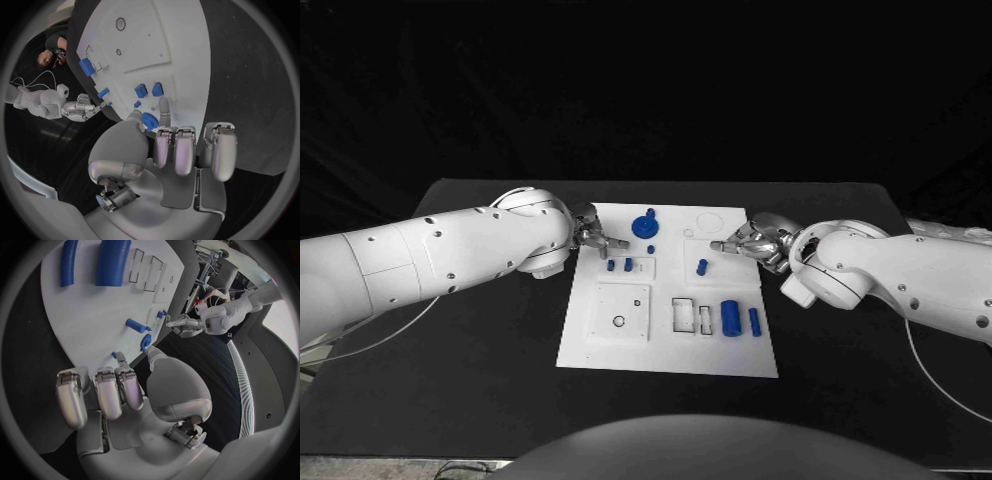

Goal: Assemble the parts on the task board

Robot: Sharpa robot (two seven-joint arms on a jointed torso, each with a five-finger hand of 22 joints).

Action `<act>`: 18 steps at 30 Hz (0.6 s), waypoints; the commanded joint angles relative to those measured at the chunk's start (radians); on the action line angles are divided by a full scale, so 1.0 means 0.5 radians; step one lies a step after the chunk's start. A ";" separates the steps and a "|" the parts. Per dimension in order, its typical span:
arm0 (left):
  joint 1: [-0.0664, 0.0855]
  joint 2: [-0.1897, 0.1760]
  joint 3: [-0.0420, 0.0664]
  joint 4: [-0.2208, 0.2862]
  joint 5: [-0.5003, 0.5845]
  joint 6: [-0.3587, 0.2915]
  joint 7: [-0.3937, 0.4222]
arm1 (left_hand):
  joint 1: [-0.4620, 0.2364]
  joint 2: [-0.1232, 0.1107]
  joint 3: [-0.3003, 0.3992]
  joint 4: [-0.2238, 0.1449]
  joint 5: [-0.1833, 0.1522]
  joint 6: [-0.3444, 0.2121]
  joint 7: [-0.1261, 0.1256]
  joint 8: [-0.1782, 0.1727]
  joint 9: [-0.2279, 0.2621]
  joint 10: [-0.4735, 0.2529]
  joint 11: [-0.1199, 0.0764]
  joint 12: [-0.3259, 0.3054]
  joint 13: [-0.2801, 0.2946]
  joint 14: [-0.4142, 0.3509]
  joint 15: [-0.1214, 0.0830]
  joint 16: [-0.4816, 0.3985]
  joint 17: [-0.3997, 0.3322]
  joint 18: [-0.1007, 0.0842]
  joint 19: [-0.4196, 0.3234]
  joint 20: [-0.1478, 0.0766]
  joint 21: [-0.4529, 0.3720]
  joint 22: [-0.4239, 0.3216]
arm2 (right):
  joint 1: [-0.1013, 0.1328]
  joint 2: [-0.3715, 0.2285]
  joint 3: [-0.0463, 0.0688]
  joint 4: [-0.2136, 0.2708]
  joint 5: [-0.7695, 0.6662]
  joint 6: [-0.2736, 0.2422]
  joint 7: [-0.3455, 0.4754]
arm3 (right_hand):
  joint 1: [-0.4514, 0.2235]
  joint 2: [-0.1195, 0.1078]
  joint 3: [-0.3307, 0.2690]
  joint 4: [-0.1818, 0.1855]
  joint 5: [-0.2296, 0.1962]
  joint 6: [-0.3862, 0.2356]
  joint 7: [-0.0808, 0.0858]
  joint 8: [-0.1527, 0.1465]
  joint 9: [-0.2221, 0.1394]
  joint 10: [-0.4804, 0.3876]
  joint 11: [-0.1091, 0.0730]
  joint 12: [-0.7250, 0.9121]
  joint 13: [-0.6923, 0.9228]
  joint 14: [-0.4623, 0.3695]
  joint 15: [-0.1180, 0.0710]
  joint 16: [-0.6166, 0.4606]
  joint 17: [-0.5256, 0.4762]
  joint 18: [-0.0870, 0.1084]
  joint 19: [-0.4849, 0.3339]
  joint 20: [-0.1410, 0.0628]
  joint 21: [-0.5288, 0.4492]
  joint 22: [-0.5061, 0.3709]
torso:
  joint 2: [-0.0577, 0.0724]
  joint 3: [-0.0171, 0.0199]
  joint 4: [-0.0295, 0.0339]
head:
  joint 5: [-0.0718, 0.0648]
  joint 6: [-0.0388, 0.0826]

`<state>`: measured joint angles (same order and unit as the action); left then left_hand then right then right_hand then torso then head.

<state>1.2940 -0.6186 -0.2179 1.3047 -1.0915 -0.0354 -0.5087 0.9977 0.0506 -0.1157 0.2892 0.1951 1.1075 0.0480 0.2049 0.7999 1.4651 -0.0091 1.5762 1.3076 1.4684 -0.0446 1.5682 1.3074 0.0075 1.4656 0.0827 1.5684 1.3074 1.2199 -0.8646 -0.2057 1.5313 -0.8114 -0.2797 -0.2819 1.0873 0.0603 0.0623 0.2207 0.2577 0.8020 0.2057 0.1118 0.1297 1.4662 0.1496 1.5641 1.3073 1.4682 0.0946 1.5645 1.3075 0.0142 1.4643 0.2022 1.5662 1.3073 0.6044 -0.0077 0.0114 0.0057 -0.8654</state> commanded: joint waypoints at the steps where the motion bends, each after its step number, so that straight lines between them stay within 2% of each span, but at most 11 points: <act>1: 0.003 -0.020 0.003 0.023 -0.053 -0.436 0.259 | 0.117 -0.017 -0.015 0.005 0.009 -0.034 0.008 -0.011 -0.013 0.211 0.009 -0.011 0.526 0.205 0.010 0.005 0.527 -0.015 0.210 0.004 0.005 0.527 | -0.002 0.000 0.000 0.002 -0.015 0.002 0.031 | -0.003 0.019 -0.017 0.000 0.012 -0.001 0.046 0.006 0.003 0.209 0.020 0.013 0.527 0.205 0.015 0.013 0.527 -0.028 0.213 0.016 0.009 0.527 | -0.002 -0.0001 0.000 | -0.005 0.008; 4: 0.007 -0.034 0.004 0.035 -0.002 -0.694 0.486 | 0.303 -0.051 -0.022 0.017 0.023 -0.095 0.030 -0.061 -0.070 0.211 0.027 -0.011 0.526 0.205 0.024 0.005 0.527 -0.015 0.210 0.010 0.005 0.527 | -0.003 0.001 0.000 0.004 -0.014 -0.018 0.050 | -0.003 0.019 -0.017 0.000 0.012 -0.001 0.046 0.006 0.003 0.209 0.020 0.013 0.527 0.205 0.015 0.013 0.527 -0.028 0.213 0.016 0.009 0.527 | -0.003 0.0019 0.001 | -0.004 0.011; 6: 0.008 -0.033 0.004 0.035 0.056 -0.832 0.634 | 0.421 -0.076 -0.041 0.010 0.071 -0.112 0.037 -0.088 -0.126 0.188 0.034 -0.039 0.504 0.205 0.027 0.005 0.527 -0.015 0.210 0.016 0.005 0.527 | -0.003 0.000 0.000 0.006 -0.015 -0.029 0.062 | -0.002 0.019 -0.017 -0.001 0.012 0.000 0.046 0.006 0.003 0.209 0.020 0.013 0.527 0.205 0.015 0.013 0.527 -0.028 0.213 0.016 0.009 0.527 | -0.002 0.0017 0.001 | -0.004 0.015; 7: 0.008 -0.029 0.004 0.031 0.100 -0.899 0.722 | 0.464 -0.075 -0.048 -0.008 0.084 -0.115 0.038 -0.096 -0.151 0.051 0.035 -0.210 0.370 0.205 0.028 0.005 0.527 -0.015 0.210 0.018 0.005 0.527 | -0.004 0.000 0.000 0.007 -0.016 -0.036 0.068 | -0.002 0.019 -0.017 -0.001 0.012 0.000 0.046 0.006 0.003 0.209 0.020 0.013 0.527 0.205 0.015 0.013 0.527 -0.028 0.213 0.016 0.009 0.527 | -0.001 0.0006 0.000 | -0.004 0.018; 8: 0.008 -0.023 0.004 0.025 0.151 -0.951 0.813 | 0.521 -0.067 -0.042 0.008 0.098 -0.118 0.040 -0.101 -0.169 -0.187 0.032 -0.532 0.126 0.205 0.028 0.005 0.527 -0.015 0.210 0.019 0.005 0.527 | -0.004 0.000 0.000 0.008 -0.017 -0.042 0.075 | -0.002 0.019 -0.017 -0.001 0.012 0.000 0.046 0.006 0.003 0.209 0.020 0.013 0.527 0.205 0.015 0.013 0.527 -0.028 0.213 0.016 0.009 0.527 | 0.000 0.0002 0.000 | -0.007 0.021; 9: 0.008 -0.016 0.004 0.018 0.202 -0.991 0.896 | 0.589 -0.059 -0.028 -0.009 0.105 -0.132 0.038 -0.112 -0.189 -0.560 0.037 -1.085 -0.276 0.205 0.025 0.005 0.527 -0.015 0.210 0.019 0.005 0.527 | -0.004 -0.001 0.000 0.009 -0.017 -0.048 0.081 | -0.002 0.019 -0.017 -0.001 0.012 0.000 0.046 0.006 0.003 0.209 0.020 0.013 0.527 0.205 0.015 0.013 0.527 -0.028 0.213 0.016 0.009 0.527 | 0.001 -0.0010 0.000 | -0.010 0.025; 10: 0.008 -0.007 0.004 0.009 0.255 -1.019 0.976 | 0.650 -0.060 -0.021 -0.008 0.109 -0.143 0.041 -0.125 -0.212 -0.808 0.046 -1.545 -0.614 0.205 0.027 0.005 0.527 -0.015 0.210 0.019 0.005 0.527 | -0.004 -0.001 0.000 0.010 -0.018 -0.052 0.088 | -0.002 0.020 -0.016 -0.001 0.013 0.000 0.046 0.007 0.003 0.209 0.020 0.013 0.527 0.205 0.015 0.013 0.527 -0.028 0.213 0.016 0.009 0.527 | 0.001 -0.0015 0.000 | -0.010 0.023; 12: 0.007 0.011 0.004 -0.009 0.341 -1.045 1.106 | 0.743 -0.060 -0.010 -0.001 0.110 -0.176 0.076 -0.173 -0.284 -0.838 0.070 -1.919 -0.929 0.205 0.048 0.005 0.527 -0.015 0.210 0.026 0.005 0.527 | -0.004 -0.002 0.000 0.013 -0.013 -0.059 0.097 | -0.002 0.020 -0.016 -0.001 0.013 0.000 0.046 0.007 0.003 0.209 0.020 0.013 0.527 0.205 0.015 0.013 0.527 -0.028 0.213 0.016 0.009 0.527 | 0.002 -0.0010 -0.001 | -0.009 0.023; 13: 0.005 0.022 0.004 -0.021 0.377 -1.039 1.169 | 0.818 -0.084 -0.035 -0.051 0.057 -0.103 0.172 -0.226 -0.443 -0.530 0.148 -2.457 -1.530 0.205 0.125 0.005 0.527 -0.015 0.210 0.056 0.005 0.527 | -0.004 -0.003 0.000 0.014 -0.011 -0.062 0.102 | -0.002 0.020 -0.016 -0.001 0.013 0.000 0.046 0.007 0.003 0.209 0.020 0.013 0.527 0.205 0.015 0.013 0.527 -0.028 0.213 0.016 0.009 0.527 | 0.001 0.0004 -0.002 | -0.006 0.023; 14: 0.004 0.034 0.004 -0.034 0.405 -1.027 1.224 | 0.843 -0.071 -0.024 -0.020 0.103 -0.158 0.116 -0.263 -0.474 -0.615 0.118 -2.522 -1.573 0.205 0.102 0.005 0.527 -0.015 0.210 0.067 0.005 0.527 | -0.005 -0.004 0.000 0.015 -0.009 -0.065 0.107 | -0.002 0.020 -0.016 -0.001 0.013 0.000 0.046 0.007 0.003 0.209 0.020 0.013 0.527 0.205 0.015 0.013 0.527 -0.028 0.213 0.016 0.009 0.527 | 0.001 0.0005 -0.003 | -0.006 0.023; 18: -0.004 0.080 0.003 -0.085 0.406 -0.964 1.355 | 1.034 -0.111 0.009 0.013 0.072 -0.267 0.184 -0.287 -0.681 -0.766 0.183 -2.811 -1.868 0.205 0.151 0.005 0.527 -0.015 0.210 0.103 0.005 0.527 | -0.005 -0.009 0.000 0.020 -0.003 -0.081 0.126 | -0.001 0.021 -0.016 -0.001 0.013 0.001 0.046 0.007 0.003 0.209 0.020 0.013 0.527 0.205 0.016 0.013 0.527 -0.028 0.213 0.016 0.009 0.527 | 0.003 -0.0014 -0.002 | -0.008 0.024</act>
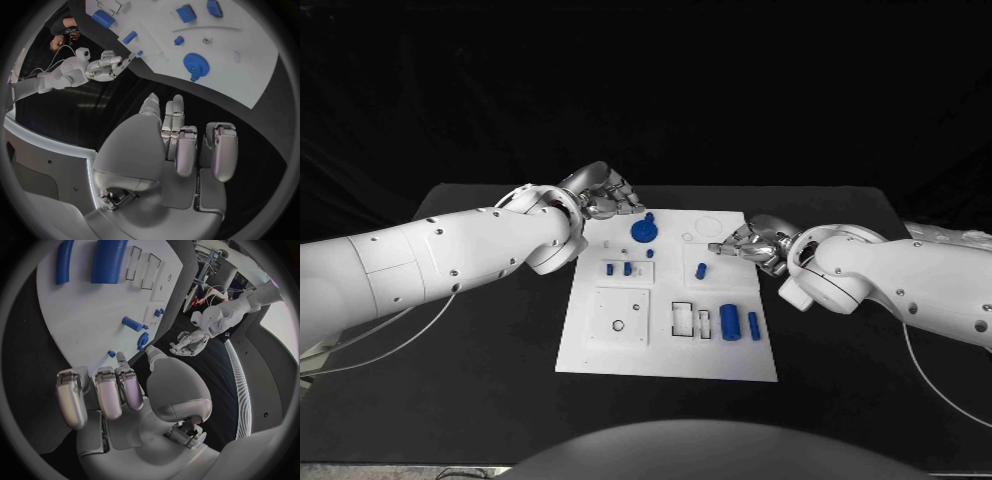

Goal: Assemble the parts on the task board

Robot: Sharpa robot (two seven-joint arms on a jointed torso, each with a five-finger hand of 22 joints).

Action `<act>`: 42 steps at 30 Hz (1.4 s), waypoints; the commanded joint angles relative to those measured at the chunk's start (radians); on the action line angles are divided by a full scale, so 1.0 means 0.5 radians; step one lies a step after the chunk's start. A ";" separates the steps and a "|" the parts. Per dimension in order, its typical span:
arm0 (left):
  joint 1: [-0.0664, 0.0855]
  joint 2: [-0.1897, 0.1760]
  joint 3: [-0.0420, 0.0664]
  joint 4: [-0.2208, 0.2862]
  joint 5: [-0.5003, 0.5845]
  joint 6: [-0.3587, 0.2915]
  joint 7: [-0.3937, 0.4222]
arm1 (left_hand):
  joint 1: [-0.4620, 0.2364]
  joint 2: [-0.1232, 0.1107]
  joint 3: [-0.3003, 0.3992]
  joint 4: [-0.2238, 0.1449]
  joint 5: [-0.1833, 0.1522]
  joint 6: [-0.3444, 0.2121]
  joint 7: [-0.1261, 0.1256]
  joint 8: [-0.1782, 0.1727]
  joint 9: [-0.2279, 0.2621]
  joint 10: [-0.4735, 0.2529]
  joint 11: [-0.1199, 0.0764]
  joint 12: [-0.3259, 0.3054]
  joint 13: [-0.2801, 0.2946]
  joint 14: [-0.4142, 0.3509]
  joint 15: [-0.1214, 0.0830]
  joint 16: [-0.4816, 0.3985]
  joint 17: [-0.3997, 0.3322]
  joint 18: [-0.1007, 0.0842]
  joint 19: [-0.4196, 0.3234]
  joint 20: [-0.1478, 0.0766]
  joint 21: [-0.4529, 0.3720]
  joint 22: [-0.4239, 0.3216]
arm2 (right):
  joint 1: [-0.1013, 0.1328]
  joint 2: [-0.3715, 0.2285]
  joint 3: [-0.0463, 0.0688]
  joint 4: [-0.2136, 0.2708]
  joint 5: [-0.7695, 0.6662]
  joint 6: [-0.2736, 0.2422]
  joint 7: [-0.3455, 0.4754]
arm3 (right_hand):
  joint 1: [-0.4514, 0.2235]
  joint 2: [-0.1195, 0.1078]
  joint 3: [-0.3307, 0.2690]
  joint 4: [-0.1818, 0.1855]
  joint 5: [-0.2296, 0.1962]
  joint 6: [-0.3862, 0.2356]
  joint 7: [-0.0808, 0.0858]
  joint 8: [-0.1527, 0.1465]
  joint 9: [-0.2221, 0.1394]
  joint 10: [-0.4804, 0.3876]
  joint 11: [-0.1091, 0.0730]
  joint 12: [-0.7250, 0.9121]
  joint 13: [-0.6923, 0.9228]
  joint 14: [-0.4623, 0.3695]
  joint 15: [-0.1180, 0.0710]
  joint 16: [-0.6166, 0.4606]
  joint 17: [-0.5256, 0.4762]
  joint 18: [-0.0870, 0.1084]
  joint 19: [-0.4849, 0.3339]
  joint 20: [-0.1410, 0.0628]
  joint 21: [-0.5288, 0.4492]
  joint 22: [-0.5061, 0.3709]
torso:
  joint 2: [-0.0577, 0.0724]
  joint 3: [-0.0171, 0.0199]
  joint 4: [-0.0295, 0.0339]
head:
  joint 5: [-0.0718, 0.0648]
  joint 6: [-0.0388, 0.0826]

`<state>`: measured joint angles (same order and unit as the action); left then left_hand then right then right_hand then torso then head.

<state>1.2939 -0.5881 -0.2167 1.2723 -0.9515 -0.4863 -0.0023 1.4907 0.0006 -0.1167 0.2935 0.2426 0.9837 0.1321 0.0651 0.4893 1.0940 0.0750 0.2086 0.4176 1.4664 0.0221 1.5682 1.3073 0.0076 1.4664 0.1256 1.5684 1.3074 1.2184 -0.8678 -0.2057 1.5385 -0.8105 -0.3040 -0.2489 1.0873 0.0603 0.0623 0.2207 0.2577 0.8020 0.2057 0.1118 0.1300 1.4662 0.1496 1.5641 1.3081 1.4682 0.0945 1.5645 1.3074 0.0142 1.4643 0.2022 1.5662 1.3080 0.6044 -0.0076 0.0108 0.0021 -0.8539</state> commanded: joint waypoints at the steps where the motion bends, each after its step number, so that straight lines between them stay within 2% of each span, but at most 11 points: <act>1: -0.008 0.032 0.000 -0.037 0.089 -0.040 0.368 | 0.075 -0.020 0.016 -0.001 -0.051 -0.024 0.017 -0.008 -0.094 -0.039 0.022 -0.114 -0.136 0.209 0.023 0.005 0.527 -0.015 0.209 0.026 0.005 0.527 | -0.002 -0.005 0.000 0.007 -0.004 -0.039 0.067 | -0.001 0.020 -0.016 -0.001 0.013 0.001 0.046 0.007 0.003 0.209 0.020 0.013 0.525 0.205 0.016 0.013 0.527 -0.028 0.213 0.016 0.009 0.526 | 0.004 -0.0015 -0.001 | -0.001 0.001; 2: -0.012 0.044 0.000 -0.055 0.033 -0.018 0.392 | 0.108 -0.027 0.027 -0.001 -0.093 -0.036 0.018 -0.007 -0.135 -0.045 0.027 -0.148 -0.188 0.209 0.027 0.005 0.527 -0.015 0.209 0.033 0.005 0.527 | -0.002 -0.007 0.000 0.009 -0.002 -0.046 0.075 | -0.001 0.021 -0.016 -0.001 0.013 0.001 0.046 0.007 0.003 0.209 0.020 0.013 0.525 0.205 0.016 0.013 0.527 -0.028 0.213 0.016 0.009 0.526 | 0.004 -0.0019 0.000 | -0.002 0.004; 4: -0.024 0.068 0.000 -0.095 -0.147 0.026 0.438 | 0.189 -0.028 0.061 -0.008 -0.153 -0.072 -0.024 -0.006 -0.213 -0.055 0.043 -0.203 -0.279 0.209 0.035 0.005 0.527 -0.015 0.209 0.044 0.005 0.527 | -0.002 -0.010 0.000 0.010 0.003 -0.065 0.095 | -0.001 0.021 -0.016 -0.001 0.013 0.001 0.046 0.007 0.003 0.209 0.020 0.013 0.525 0.205 0.016 0.013 0.527 -0.028 0.213 0.017 0.009 0.526 | 0.001 -0.0004 -0.001 | -0.006 0.000; 7: -0.041 0.095 0.000 -0.144 -0.439 0.085 0.506 | 0.278 -0.026 0.107 -0.006 -0.263 -0.042 -0.071 -0.002 -0.294 -0.037 0.056 -0.249 -0.389 0.209 0.041 0.005 0.527 -0.015 0.209 0.055 0.005 0.527 | -0.003 -0.014 0.000 0.011 0.013 -0.103 0.132 | -0.001 0.021 -0.016 -0.001 0.013 0.001 0.046 0.008 0.003 0.209 0.020 0.013 0.525 0.205 0.016 0.013 0.527 -0.028 0.213 0.017 0.009 0.526 | -0.002 0.0003 0.001 | -0.006 -0.002; 11: -0.060 0.124 0.000 -0.189 -0.770 0.167 0.556 | 0.356 -0.030 0.159 -0.007 -0.313 0.009 -0.114 -0.001 -0.378 0.003 0.038 -0.287 -0.508 0.209 0.023 0.005 0.527 -0.015 0.209 0.045 0.005 0.527 | -0.004 -0.021 0.000 0.014 0.028 -0.164 0.187 | -0.002 0.023 -0.016 0.001 0.013 0.004 0.045 0.009 0.004 0.209 0.020 0.013 0.525 0.205 0.016 0.013 0.527 -0.028 0.213 0.017 0.009 0.526 | 0.001 -0.0002 0.001 | -0.005 0.004; 15: -0.080 0.146 0.000 -0.217 -0.960 0.247 0.580 | 0.383 -0.025 0.187 -0.006 -0.364 0.054 -0.128 0.003 -0.425 0.020 0.024 -0.292 -0.580 0.209 0.010 0.005 0.527 -0.015 0.209 0.038 0.005 0.527 | -0.006 -0.025 0.000 0.016 0.040 -0.201 0.221 | -0.002 0.024 -0.016 0.001 0.013 0.005 0.045 0.010 0.004 0.209 0.020 0.013 0.525 0.205 0.016 0.013 0.527 -0.028 0.213 0.017 0.009 0.526 | -0.001 0.0002 -0.001 | -0.004 0.003; 20: -0.119 0.175 0.000 -0.257 -1.145 0.347 0.592 | 0.383 -0.025 0.194 -0.002 -0.384 0.062 -0.132 0.000 -0.450 0.028 0.014 -0.291 -0.614 0.209 0.004 0.005 0.527 -0.015 0.209 0.035 0.005 0.527 | -0.007 -0.030 0.000 0.020 0.049 -0.239 0.255 | -0.002 0.025 -0.017 0.002 0.012 0.006 0.045 0.011 0.005 0.209 0.020 0.013 0.525 0.205 0.016 0.013 0.527 -0.028 0.213 0.017 0.009 0.526 | 0.002 -0.0012 0.000 | -0.008 0.003; 26: -0.148 0.195 0.000 -0.289 -1.212 0.397 0.585 | 0.332 -0.021 0.179 0.001 -0.390 0.074 -0.122 0.001 -0.475 0.023 -0.003 -0.293 -0.652 0.209 -0.016 0.005 0.527 -0.015 0.209 0.031 0.005 0.527 | -0.008 -0.038 0.000 0.024 0.056 -0.268 0.278 | -0.003 0.026 -0.017 0.003 0.012 0.007 0.045 0.012 0.005 0.209 0.020 0.013 0.525 0.205 0.016 0.013 0.527 -0.028 0.213 0.017 0.009 0.526 | 0.003 -0.0018 0.001 | -0.014 -0.001; 33: -0.157 0.210 0.000 -0.322 -1.231 0.434 0.520 | 0.324 -0.013 0.177 -0.001 -0.390 0.059 -0.091 -0.006 -0.516 -0.034 -0.044 -0.298 -0.704 0.209 -0.060 0.005 0.527 -0.015 0.209 0.026 0.005 0.527 | -0.008 -0.044 0.000 0.027 0.057 -0.249 0.256 | -0.004 0.027 -0.017 0.004 0.012 0.008 0.045 0.012 0.005 0.209 0.020 0.013 0.525 0.205 0.016 0.013 0.527 -0.028 0.213 0.017 0.009 0.526 | 0.001 -0.0014 0.001 | -0.015 -0.007; 42: -0.160 0.231 0.000 -0.345 -1.287 0.413 0.407 | 0.388 0.002 0.219 -0.007 -0.390 -0.007 -0.103 -0.008 -0.574 -0.158 -0.071 -0.297 -0.714 0.209 -0.094 0.005 0.527 -0.015 0.209 0.024 0.005 0.527 | -0.008 -0.043 0.000 0.030 0.054 -0.229 0.237 | -0.005 0.028 -0.018 0.006 0.011 0.009 0.045 0.014 0.006 0.209 0.020 0.013 0.525 0.205 0.017 0.013 0.527 -0.028 0.213 0.018 0.009 0.526 | 0.000 -0.0004 0.001 | -0.014 -0.016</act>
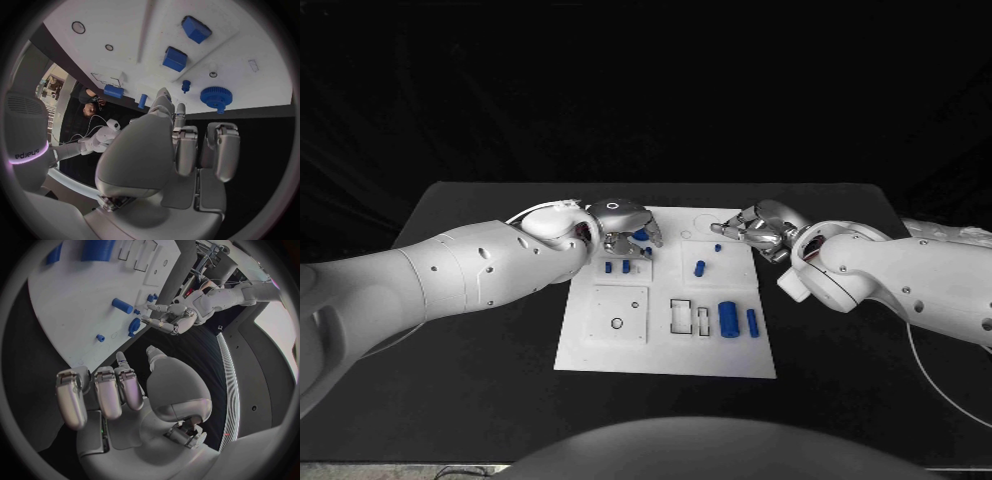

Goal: Assemble the parts on the task board

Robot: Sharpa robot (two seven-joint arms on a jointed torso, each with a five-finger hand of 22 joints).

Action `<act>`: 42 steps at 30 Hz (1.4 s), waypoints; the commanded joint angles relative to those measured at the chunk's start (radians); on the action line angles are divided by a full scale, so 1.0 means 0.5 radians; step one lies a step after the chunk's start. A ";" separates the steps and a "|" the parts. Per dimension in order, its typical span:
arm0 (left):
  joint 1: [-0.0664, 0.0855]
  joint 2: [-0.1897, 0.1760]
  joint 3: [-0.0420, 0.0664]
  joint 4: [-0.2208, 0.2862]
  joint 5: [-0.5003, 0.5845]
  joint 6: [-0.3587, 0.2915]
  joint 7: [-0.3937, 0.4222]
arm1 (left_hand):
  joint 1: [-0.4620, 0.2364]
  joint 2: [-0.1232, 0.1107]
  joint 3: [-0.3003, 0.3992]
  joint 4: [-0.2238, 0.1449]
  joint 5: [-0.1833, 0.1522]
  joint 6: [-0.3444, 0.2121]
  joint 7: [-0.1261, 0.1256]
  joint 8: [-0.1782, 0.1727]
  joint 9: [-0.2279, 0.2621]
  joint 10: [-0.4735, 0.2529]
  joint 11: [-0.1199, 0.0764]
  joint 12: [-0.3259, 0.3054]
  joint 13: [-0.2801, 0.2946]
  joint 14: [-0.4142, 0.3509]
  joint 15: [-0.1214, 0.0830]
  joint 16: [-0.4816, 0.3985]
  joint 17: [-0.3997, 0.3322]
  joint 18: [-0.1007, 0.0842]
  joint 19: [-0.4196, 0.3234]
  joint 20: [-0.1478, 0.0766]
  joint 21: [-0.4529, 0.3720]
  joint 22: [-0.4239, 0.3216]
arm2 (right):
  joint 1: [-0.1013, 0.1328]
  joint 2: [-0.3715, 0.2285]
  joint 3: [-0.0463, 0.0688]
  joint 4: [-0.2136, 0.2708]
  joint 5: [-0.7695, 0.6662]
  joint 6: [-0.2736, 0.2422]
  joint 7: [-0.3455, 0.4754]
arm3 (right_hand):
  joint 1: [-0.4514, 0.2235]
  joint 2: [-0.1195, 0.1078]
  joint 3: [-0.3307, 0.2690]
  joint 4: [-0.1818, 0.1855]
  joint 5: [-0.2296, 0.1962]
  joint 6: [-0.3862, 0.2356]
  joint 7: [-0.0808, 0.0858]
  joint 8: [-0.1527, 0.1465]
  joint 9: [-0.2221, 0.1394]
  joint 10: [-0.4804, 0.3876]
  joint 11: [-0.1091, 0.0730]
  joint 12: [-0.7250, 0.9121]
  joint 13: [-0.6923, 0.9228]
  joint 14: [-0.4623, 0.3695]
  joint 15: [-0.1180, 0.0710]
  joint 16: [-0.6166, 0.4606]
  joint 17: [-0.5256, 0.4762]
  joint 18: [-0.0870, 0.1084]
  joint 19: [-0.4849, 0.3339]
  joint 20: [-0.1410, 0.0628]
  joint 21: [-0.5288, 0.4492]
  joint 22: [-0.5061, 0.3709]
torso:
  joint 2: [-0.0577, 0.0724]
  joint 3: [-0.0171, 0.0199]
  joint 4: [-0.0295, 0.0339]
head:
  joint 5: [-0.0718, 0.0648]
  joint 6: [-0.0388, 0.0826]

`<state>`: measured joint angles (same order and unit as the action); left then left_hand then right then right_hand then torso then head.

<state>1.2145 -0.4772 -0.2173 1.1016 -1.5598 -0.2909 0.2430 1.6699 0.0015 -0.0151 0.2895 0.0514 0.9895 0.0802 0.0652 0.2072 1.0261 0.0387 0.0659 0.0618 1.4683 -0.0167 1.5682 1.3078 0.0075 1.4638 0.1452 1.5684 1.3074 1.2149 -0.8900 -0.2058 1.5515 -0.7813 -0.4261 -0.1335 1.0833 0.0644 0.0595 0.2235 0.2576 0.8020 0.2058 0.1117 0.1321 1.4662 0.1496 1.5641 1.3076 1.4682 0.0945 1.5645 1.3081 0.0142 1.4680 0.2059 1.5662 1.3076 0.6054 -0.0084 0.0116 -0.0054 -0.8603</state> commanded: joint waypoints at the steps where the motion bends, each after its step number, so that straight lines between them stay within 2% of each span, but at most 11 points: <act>1: -0.002 0.012 0.001 -0.006 -0.074 0.018 -0.095 | 0.034 0.002 0.021 0.002 -0.007 -0.023 0.000 -0.008 -0.014 -0.030 0.001 -0.012 -0.002 0.205 -0.017 0.005 0.526 -0.015 0.214 -0.016 0.005 0.527 | -0.001 0.001 0.000 0.004 -0.005 0.016 0.005 | 0.003 0.021 -0.013 0.000 0.011 0.009 0.045 0.014 0.002 0.209 0.020 0.013 0.526 0.205 0.017 0.013 0.525 -0.028 0.206 0.010 0.009 0.526 | -0.001 0.0016 -0.001 | 0.000 -0.003; 12: -0.006 0.048 0.001 -0.054 -0.099 0.036 -0.203 | 0.056 0.029 0.060 0.003 -0.007 -0.045 -0.001 -0.005 -0.041 -0.069 -0.001 -0.009 -0.001 0.205 -0.020 0.005 0.526 -0.015 0.214 -0.017 0.005 0.527 | -0.001 0.005 0.000 0.002 -0.006 0.030 -0.007 | 0.003 0.021 -0.013 0.000 0.011 0.009 0.045 0.014 0.002 0.209 0.020 0.013 0.526 0.205 0.017 0.013 0.525 -0.028 0.206 0.010 0.009 0.526 | -0.002 0.0017 -0.001 | 0.000 0.000; 32: -0.008 0.091 0.001 -0.093 -0.139 0.117 -0.219 | 0.079 0.041 0.092 0.001 -0.007 -0.032 -0.003 0.003 -0.054 -0.061 -0.002 -0.002 0.001 0.205 -0.015 0.005 0.526 -0.015 0.214 -0.016 0.005 0.527 | -0.001 0.018 0.000 -0.005 -0.006 0.053 -0.024 | 0.004 0.022 -0.013 0.001 0.011 0.010 0.044 0.015 0.002 0.209 0.020 0.013 0.526 0.205 0.017 0.013 0.525 -0.028 0.206 0.010 0.009 0.526 | -0.002 0.0011 0.001 | 0.003 -0.007; 42: -0.008 0.110 0.001 -0.104 -0.160 0.161 -0.231 | 0.106 0.037 0.120 0.000 -0.007 0.006 -0.017 0.015 -0.062 -0.024 -0.016 0.005 0.001 0.205 -0.022 0.005 0.526 -0.015 0.214 -0.015 0.005 0.527 | -0.001 0.020 0.000 -0.005 -0.005 0.063 -0.031 | 0.004 0.022 -0.013 0.001 0.011 0.010 0.044 0.015 0.002 0.209 0.020 0.013 0.526 0.205 0.017 0.013 0.525 -0.028 0.206 0.010 0.009 0.526 | -0.002 0.0012 -0.001 | 0.007 -0.015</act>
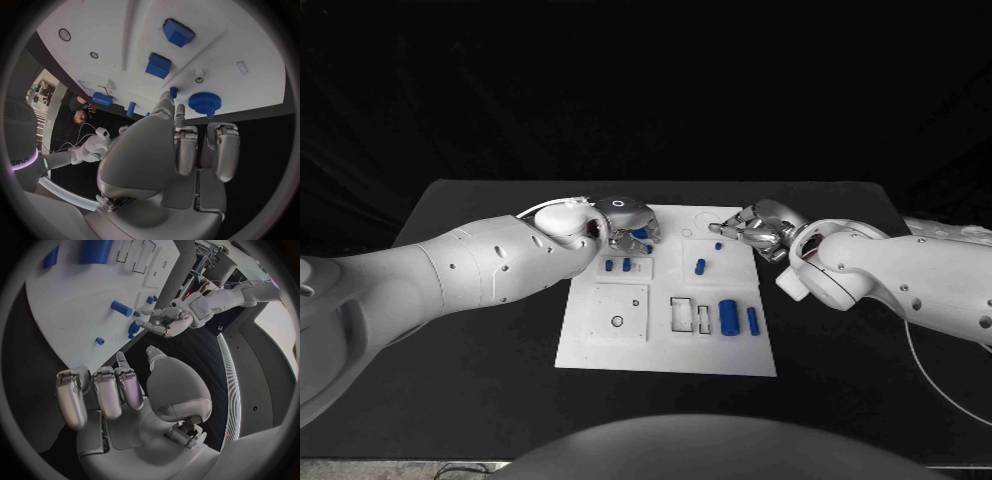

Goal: Assemble the parts on the task board

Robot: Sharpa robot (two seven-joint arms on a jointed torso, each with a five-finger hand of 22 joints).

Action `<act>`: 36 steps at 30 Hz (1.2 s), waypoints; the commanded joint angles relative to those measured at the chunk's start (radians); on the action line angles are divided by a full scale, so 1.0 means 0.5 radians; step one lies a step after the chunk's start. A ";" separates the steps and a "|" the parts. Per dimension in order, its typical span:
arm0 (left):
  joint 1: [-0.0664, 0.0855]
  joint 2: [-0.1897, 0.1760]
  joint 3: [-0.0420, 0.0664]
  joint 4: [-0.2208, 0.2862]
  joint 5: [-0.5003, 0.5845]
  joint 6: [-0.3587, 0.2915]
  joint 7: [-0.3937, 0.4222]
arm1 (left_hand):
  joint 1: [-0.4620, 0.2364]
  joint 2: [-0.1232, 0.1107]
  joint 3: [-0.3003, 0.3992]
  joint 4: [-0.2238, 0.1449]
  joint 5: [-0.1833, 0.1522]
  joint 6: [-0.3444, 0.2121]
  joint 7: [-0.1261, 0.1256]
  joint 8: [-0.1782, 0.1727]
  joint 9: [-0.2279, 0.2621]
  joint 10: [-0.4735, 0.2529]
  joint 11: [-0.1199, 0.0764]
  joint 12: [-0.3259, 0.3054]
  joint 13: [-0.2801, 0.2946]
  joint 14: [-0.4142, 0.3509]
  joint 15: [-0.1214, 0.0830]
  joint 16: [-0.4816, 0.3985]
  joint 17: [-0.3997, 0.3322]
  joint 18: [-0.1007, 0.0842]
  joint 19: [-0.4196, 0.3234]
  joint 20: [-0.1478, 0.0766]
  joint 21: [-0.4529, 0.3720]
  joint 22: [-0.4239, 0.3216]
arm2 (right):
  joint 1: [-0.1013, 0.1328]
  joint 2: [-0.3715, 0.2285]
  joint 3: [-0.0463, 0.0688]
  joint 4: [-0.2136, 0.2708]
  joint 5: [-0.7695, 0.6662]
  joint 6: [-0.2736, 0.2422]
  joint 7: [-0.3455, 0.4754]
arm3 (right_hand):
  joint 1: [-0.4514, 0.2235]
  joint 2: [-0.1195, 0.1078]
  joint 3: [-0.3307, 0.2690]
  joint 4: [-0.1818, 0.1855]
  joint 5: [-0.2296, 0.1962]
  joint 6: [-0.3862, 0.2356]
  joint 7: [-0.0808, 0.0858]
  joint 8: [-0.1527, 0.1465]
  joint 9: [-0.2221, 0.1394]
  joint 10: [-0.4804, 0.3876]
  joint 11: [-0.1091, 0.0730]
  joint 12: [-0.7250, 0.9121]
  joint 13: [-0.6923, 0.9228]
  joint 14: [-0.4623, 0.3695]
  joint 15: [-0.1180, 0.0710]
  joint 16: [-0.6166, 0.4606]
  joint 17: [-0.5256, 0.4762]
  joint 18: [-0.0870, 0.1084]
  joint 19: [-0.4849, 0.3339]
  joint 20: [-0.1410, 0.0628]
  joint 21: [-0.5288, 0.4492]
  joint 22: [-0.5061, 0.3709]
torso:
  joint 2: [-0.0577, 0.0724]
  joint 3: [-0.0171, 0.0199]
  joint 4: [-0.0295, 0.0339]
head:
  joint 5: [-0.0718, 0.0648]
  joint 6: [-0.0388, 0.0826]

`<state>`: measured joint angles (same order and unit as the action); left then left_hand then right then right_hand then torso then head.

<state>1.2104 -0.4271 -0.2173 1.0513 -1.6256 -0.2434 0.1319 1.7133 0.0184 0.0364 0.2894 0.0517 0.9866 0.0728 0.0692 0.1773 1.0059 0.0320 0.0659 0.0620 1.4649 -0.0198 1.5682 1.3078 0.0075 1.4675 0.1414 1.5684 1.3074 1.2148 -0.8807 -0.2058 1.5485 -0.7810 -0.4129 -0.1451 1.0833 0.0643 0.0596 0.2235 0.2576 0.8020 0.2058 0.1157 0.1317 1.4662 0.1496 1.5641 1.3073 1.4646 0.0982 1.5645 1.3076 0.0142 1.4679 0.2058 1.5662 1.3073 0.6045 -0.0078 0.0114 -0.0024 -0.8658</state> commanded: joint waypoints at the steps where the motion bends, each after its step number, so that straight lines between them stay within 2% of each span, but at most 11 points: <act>1: 0.000 0.011 0.001 -0.004 -0.030 0.070 -0.009 | 0.020 0.003 0.018 0.000 -0.008 0.012 -0.002 0.007 -0.002 0.017 -0.002 0.004 0.000 0.212 -0.016 0.005 0.526 -0.015 0.207 -0.008 0.005 0.527 | -0.001 0.002 0.000 0.001 -0.006 0.038 -0.008 | 0.004 0.022 -0.013 0.001 0.011 0.010 0.044 0.007 0.003 0.209 0.020 0.013 0.527 0.212 0.009 0.013 0.526 -0.028 0.206 0.011 0.009 0.527 | 0.000 -0.0001 0.000 | 0.002 -0.003; 17: -0.003 0.043 0.001 -0.042 -0.098 0.111 -0.016 | 0.082 0.000 0.083 -0.005 -0.005 0.017 -0.011 -0.002 -0.025 0.014 -0.014 -0.005 -0.002 0.212 -0.029 0.005 0.526 -0.015 0.207 -0.006 0.005 0.527 | -0.001 0.005 0.000 0.002 -0.006 0.053 -0.018 | 0.004 0.023 -0.013 0.002 0.011 0.011 0.044 0.008 0.004 0.209 0.020 0.013 0.527 0.212 0.009 0.013 0.526 -0.028 0.206 0.011 0.009 0.527 | 0.000 -0.0002 -0.002 | -0.005 -0.006; 36: -0.007 0.078 0.001 -0.068 -0.123 0.145 -0.012 | 0.114 -0.009 0.141 -0.002 -0.005 0.038 -0.010 0.002 -0.040 0.041 -0.014 0.001 -0.001 0.212 -0.023 0.005 0.526 -0.015 0.207 -0.005 0.005 0.527 | -0.001 0.007 0.000 0.003 -0.009 0.079 -0.044 | 0.003 0.023 -0.015 0.003 0.009 0.011 0.044 0.009 0.004 0.209 0.020 0.013 0.527 0.212 0.009 0.013 0.526 -0.028 0.206 0.011 0.009 0.527 | 0.000 -0.0001 0.000 | -0.008 -0.010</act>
<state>1.2074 -0.3918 -0.2173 1.0178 -1.6744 -0.1917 0.1255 1.7605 0.0157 0.1015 0.2907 0.0518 0.9990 0.0677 0.0690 0.1584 1.0218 0.0258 0.0659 0.0621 1.4650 -0.0269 1.5692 1.3101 0.0075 1.4674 0.1414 1.5683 1.3074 1.2148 -0.8782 -0.2058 1.5489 -0.7808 -0.3934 -0.1609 1.0833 0.0643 0.0567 0.2263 0.2576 0.8020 0.2058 0.1157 0.1329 1.4662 0.1496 1.5641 1.3079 1.4647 0.0981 1.5645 1.3074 0.0142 1.4679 0.2057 1.5662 1.3078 0.6043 -0.0077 0.0113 -0.0057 -0.8704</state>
